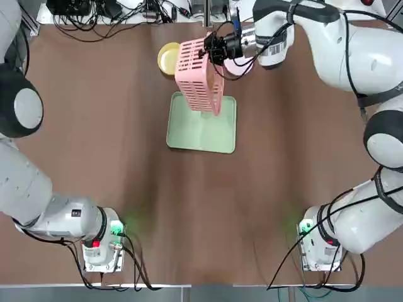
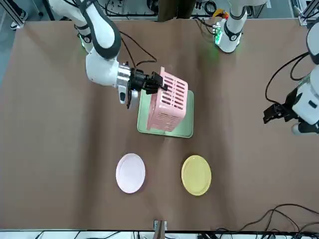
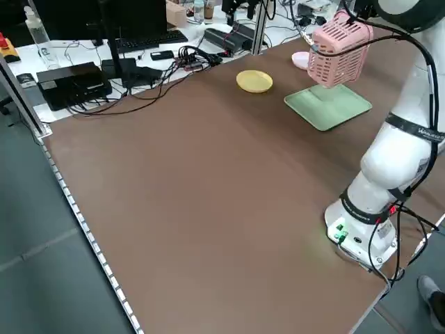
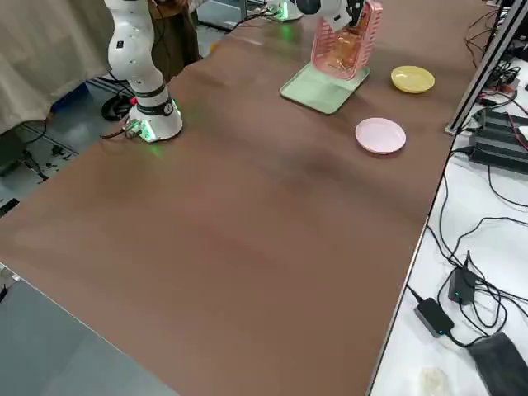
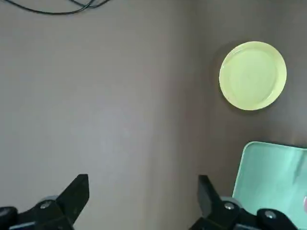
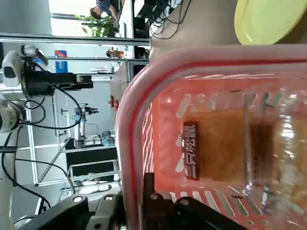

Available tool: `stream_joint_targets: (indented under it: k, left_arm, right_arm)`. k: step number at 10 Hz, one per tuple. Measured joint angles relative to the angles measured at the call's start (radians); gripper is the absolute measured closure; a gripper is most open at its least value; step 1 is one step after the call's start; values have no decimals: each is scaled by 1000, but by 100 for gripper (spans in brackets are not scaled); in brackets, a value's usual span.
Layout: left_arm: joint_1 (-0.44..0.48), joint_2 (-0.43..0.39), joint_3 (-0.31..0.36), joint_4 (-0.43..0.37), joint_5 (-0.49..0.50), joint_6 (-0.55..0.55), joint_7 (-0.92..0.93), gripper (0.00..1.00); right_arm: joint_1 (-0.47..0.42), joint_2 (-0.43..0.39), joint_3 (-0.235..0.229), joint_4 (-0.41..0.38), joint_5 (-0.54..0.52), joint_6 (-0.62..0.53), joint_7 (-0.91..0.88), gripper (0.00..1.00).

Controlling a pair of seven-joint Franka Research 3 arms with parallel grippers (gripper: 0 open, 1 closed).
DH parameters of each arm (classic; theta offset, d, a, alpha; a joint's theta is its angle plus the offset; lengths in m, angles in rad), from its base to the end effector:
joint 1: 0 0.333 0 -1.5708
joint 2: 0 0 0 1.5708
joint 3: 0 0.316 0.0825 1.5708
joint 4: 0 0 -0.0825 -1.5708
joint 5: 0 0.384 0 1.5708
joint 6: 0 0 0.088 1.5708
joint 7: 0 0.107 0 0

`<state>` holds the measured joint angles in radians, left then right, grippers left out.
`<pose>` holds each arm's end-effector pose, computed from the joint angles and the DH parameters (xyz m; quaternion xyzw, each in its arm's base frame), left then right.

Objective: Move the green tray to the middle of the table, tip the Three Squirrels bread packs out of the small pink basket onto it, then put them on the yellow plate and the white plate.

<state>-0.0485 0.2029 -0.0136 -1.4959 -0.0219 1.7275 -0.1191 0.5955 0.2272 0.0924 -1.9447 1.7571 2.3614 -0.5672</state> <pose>0.6256 -0.0401 0.5543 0.9994 0.0302 0.0132 0.0135 0.4806 0.4074 0.3979 -0.7992 0.0312 -0.0201 0.5999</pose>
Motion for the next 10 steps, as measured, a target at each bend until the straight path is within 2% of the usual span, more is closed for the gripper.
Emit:
stream_joint_targets:
  k: [4,10]
  left_arm:
    - [-17,25,-4,11,0,4,-23,0]
    - [-33,30,-19,22,0,4,-18,0]
  right_arm:
    - [52,88,0,54,173,0,-137,93]
    - [100,153,-1,76,215,1,-178,93]
